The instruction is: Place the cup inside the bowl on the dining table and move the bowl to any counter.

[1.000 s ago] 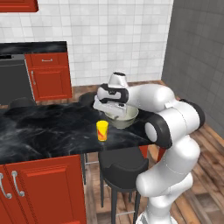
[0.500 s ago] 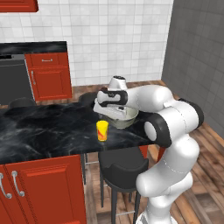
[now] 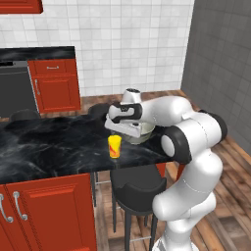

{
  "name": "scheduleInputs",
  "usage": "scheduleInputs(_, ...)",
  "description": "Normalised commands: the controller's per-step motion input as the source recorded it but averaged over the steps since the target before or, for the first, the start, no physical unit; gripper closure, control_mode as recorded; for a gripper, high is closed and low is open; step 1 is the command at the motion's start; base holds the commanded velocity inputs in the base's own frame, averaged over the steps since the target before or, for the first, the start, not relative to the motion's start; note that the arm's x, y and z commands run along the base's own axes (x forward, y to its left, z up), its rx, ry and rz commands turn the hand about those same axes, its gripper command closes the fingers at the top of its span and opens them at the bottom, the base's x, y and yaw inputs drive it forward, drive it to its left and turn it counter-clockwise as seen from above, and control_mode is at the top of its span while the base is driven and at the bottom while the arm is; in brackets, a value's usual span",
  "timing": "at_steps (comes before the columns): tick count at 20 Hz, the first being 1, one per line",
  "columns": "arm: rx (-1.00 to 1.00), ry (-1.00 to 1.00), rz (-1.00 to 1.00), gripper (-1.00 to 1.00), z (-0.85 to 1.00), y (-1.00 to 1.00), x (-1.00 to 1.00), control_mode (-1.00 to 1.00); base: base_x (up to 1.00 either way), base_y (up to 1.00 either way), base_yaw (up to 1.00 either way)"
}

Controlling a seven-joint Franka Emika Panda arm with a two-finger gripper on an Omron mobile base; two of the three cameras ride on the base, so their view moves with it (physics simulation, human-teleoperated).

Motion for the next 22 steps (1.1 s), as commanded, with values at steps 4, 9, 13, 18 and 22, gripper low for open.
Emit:
scheduleInputs(4,0.0,0.0,0.0,-1.0,-0.14,0.0,0.0,-1.0,0.0,0.0,0.0)
scheduleInputs(9,0.0,0.0,0.0,-1.0,-0.12,0.04,0.0,-1.0,0.0,0.0,0.0)
scheduleInputs(13,0.0,0.0,0.0,-1.0,-0.11,0.03,0.0,-1.0,0.0,0.0,0.0)
scheduleInputs(18,0.0,0.0,0.0,-1.0,-0.12,0.02,0.0,-1.0,0.0,0.0,0.0)
scheduleInputs(22,0.0,0.0,0.0,-1.0,-0.11,0.0,0.0,-1.0,0.0,0.0,0.0)
